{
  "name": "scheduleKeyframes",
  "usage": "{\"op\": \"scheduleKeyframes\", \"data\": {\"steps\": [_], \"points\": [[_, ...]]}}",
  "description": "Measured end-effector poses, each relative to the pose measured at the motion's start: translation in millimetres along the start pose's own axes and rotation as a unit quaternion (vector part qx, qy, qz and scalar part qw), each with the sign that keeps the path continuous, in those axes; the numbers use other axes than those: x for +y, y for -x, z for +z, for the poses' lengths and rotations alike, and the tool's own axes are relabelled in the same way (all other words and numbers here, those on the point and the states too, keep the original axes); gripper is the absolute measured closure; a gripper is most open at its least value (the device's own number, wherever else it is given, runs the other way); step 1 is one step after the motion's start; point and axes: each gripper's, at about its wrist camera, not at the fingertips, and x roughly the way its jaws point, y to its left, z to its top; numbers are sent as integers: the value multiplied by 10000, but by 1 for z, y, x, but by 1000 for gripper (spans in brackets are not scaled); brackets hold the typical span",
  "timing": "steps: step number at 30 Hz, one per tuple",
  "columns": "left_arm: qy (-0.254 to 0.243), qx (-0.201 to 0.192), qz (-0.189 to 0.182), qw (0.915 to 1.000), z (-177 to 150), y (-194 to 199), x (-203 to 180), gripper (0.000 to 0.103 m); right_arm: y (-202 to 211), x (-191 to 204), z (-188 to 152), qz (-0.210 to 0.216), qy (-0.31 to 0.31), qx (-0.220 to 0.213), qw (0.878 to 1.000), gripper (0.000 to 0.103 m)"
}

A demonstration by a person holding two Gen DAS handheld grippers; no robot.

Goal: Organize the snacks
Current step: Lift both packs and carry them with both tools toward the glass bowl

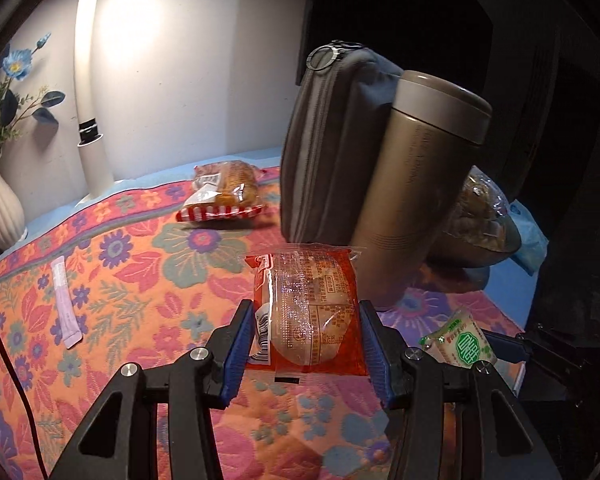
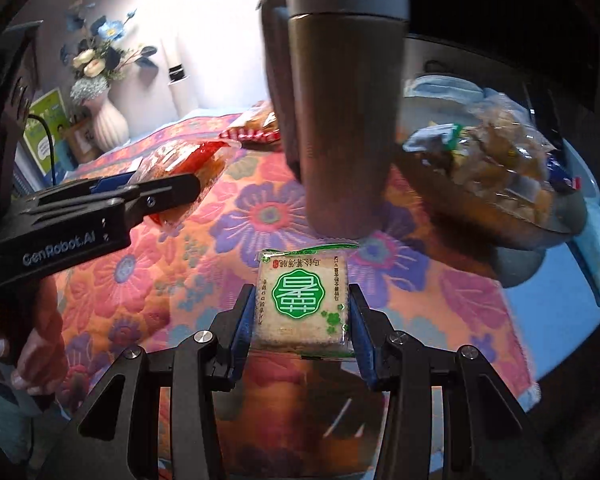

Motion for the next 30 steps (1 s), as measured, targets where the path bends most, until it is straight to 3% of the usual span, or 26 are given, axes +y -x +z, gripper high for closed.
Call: {"op": "scheduleKeyframes", "data": {"steps": [1, 3, 9, 11, 14, 16, 17, 18, 20, 22, 24, 25, 30], "points": [[-42, -22, -32, 10000, 1, 1, -6, 54, 3, -3, 0, -25, -30, -33, 10000, 60], [-121, -35, -107, 9999, 5, 2, -19, 65, 10, -11, -1, -60, -94, -110, 9999, 60], [-250, 7, 14, 9997, 14, 1, -38, 65, 22, -36, -2, -209, -225, -234, 9993, 60], [-36, 3, 297, 9996, 7, 0, -23, 65, 17, -42, -3, -104, -231, -246, 9994, 60], [634, 469, -169, 9967, -8, 1, 2, 65, 7, -50, -5, 193, -300, -193, 9992, 60], [617, 712, -187, 9954, -16, 2, 2, 46, 0, -50, -5, 254, -271, -64, 9993, 60], [571, 776, -120, 9953, -19, 1, -1, 18, -2, -50, -5, 254, -255, -32, 9993, 60], [551, 818, -91, 9951, -22, -1, -4, 4, -3, -51, -5, 265, -257, -10, 9993, 60], [380, 905, -60, 9952, -25, -9, -16, 4, 0, -54, -6, 279, -309, -28, 9991, 60], [94, 1097, 168, 9938, -28, -22, -28, 8, 4, -59, -8, 253, -387, -70, 9989, 60], [-140, 1425, 431, 9888, -34, -38, -37, 42, 6, -62, -8, 240, -452, -83, 9987, 60], [-185, 1609, 491, 9856, -38, -46, -39, 50, 8, -64, -9, 248, -479, -81, 9985, 60], [-19, 1281, 497, 9905, -34, -31, -42, 56, 16, -76, -11, 389, -616, -81, 9973, 60]]}}
